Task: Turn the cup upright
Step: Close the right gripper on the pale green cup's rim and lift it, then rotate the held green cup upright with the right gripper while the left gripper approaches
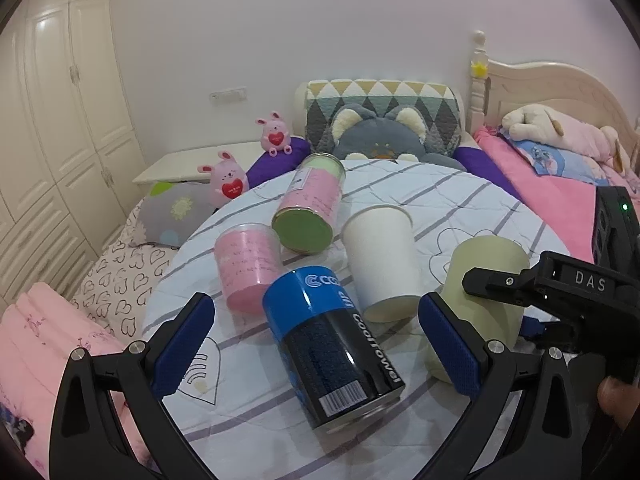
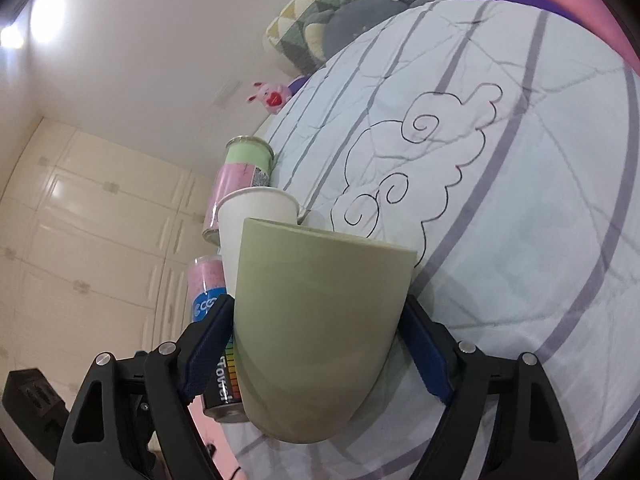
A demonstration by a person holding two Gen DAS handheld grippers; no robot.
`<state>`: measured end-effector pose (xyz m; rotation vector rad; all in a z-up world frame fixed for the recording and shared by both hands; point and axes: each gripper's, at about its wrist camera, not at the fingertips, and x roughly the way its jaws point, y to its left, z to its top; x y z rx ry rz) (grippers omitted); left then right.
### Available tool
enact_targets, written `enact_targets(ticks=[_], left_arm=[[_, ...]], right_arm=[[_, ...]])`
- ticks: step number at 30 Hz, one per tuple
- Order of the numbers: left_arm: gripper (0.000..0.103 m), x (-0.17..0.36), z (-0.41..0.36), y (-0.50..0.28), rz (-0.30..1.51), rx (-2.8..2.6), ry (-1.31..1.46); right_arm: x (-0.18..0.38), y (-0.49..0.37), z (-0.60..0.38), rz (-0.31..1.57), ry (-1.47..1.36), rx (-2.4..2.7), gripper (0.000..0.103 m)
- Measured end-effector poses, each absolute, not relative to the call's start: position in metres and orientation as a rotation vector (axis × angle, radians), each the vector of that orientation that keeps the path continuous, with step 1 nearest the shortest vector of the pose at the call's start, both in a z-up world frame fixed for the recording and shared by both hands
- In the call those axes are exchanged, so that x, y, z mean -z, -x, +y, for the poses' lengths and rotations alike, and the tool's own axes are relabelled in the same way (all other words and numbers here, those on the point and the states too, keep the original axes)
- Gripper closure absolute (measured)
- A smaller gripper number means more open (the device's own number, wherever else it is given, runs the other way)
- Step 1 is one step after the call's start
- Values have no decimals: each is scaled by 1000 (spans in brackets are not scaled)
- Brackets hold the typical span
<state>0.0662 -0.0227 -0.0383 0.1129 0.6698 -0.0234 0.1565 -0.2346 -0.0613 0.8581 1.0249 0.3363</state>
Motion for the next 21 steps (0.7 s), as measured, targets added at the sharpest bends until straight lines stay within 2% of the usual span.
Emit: enact_targets(ticks=[8,16,21], left_arm=[[0,39,-39,-66,701,67,-118],[0,41,-72,-63,736,148,-129],[0,40,-97,-61,735,189,-156]], right_arm=[[61,-166,-255,1110,-826,-430,21],[43,-178,-268,1251,-656,-507,21],[39,-186,-282,1272,-594,-479,21]])
